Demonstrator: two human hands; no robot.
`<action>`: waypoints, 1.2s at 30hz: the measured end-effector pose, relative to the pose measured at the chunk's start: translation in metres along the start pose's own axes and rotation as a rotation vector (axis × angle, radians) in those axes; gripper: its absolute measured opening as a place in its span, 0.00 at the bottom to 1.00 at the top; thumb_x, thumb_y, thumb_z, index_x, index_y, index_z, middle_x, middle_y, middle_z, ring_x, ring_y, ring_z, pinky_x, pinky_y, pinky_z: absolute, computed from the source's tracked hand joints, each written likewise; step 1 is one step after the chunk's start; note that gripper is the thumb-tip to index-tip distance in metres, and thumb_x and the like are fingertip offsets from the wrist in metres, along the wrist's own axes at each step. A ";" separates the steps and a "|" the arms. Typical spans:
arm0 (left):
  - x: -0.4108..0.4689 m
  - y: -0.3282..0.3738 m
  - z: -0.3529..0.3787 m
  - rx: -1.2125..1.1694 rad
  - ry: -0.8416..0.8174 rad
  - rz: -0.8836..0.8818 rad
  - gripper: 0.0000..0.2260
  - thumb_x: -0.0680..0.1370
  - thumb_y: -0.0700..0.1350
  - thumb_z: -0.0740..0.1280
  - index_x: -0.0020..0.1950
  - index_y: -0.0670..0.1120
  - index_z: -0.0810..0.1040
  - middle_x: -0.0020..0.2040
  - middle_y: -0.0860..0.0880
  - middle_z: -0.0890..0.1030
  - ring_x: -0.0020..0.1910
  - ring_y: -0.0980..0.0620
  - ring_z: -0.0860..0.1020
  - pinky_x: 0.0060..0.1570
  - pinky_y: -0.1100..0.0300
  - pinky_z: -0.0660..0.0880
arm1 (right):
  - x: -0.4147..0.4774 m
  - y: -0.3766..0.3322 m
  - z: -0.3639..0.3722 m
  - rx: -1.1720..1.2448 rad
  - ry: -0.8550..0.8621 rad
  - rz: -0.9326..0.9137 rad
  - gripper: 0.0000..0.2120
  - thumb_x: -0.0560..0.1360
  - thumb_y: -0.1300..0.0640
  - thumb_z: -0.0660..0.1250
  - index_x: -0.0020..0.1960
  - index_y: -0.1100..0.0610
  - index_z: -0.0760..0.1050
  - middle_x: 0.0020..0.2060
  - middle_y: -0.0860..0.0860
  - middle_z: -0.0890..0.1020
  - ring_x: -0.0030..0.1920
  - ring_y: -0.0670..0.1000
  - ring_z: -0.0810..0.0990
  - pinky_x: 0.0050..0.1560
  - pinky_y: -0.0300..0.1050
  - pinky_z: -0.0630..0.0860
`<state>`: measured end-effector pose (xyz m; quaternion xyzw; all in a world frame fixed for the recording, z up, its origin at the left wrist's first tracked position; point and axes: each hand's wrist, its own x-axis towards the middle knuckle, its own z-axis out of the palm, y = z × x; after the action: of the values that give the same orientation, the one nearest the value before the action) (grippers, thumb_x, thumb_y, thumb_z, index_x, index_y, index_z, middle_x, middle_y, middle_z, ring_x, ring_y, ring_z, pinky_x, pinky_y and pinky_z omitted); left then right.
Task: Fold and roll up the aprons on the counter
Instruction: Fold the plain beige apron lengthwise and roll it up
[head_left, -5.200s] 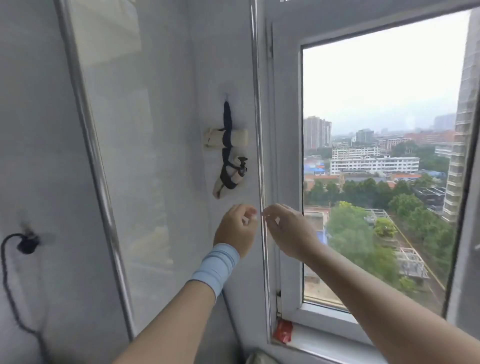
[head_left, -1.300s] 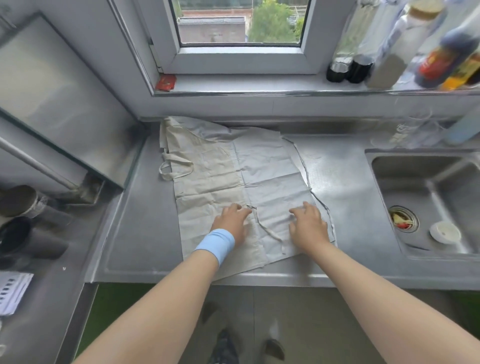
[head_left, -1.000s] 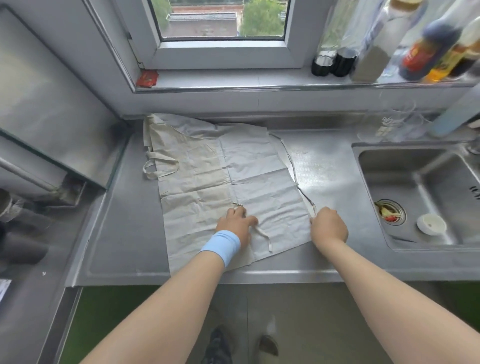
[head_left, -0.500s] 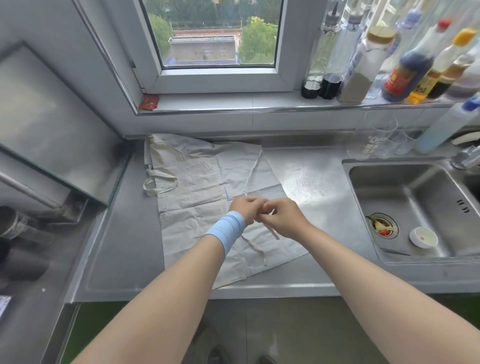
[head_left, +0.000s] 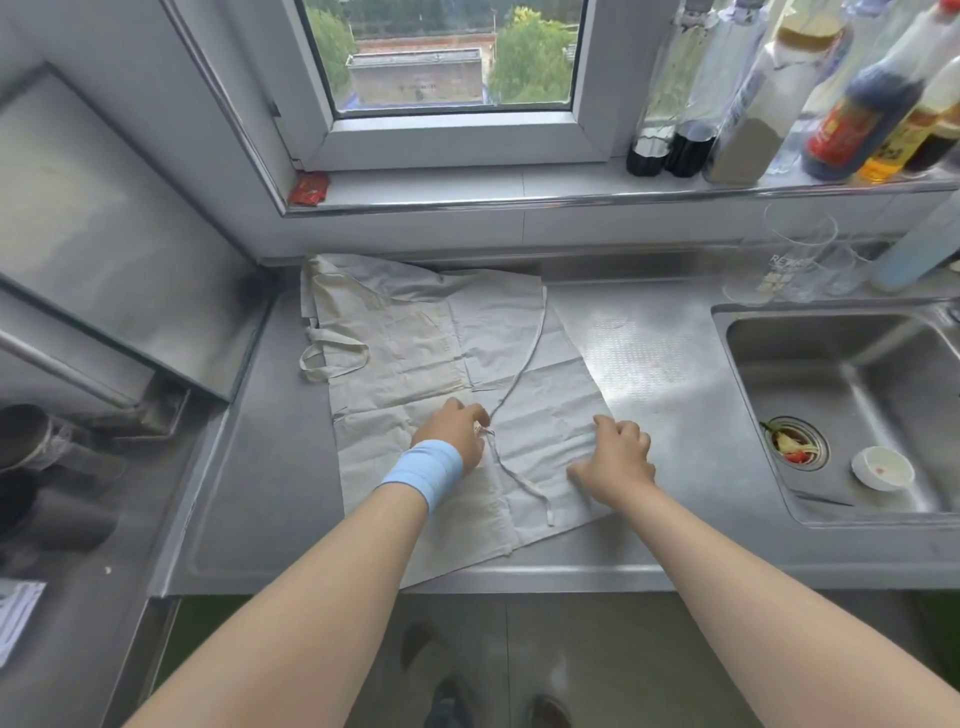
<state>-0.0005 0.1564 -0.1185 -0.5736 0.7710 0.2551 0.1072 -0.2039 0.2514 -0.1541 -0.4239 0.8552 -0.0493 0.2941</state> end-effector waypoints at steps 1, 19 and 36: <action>0.000 0.002 0.006 0.028 0.002 -0.004 0.15 0.78 0.46 0.61 0.65 0.56 0.72 0.65 0.47 0.69 0.65 0.43 0.69 0.62 0.50 0.70 | 0.000 -0.001 0.001 -0.050 0.018 0.025 0.41 0.67 0.44 0.72 0.73 0.50 0.57 0.67 0.54 0.64 0.68 0.57 0.61 0.61 0.56 0.69; -0.030 -0.003 0.030 -0.033 -0.162 0.055 0.19 0.78 0.48 0.64 0.69 0.50 0.73 0.67 0.46 0.73 0.66 0.44 0.72 0.65 0.57 0.67 | -0.022 -0.033 -0.058 0.638 -0.361 0.195 0.08 0.70 0.60 0.72 0.49 0.58 0.78 0.41 0.52 0.81 0.33 0.50 0.76 0.32 0.41 0.72; -0.091 -0.093 -0.058 -1.418 -0.318 -0.345 0.32 0.72 0.69 0.64 0.67 0.49 0.70 0.60 0.42 0.79 0.56 0.38 0.80 0.44 0.42 0.80 | -0.088 -0.172 -0.006 0.427 -0.733 -0.426 0.14 0.77 0.48 0.68 0.61 0.48 0.80 0.61 0.44 0.80 0.63 0.44 0.75 0.59 0.38 0.65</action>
<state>0.1229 0.1822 -0.0528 -0.5741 0.2958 0.7506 -0.1398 -0.0460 0.2077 -0.0513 -0.5094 0.5595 -0.1306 0.6406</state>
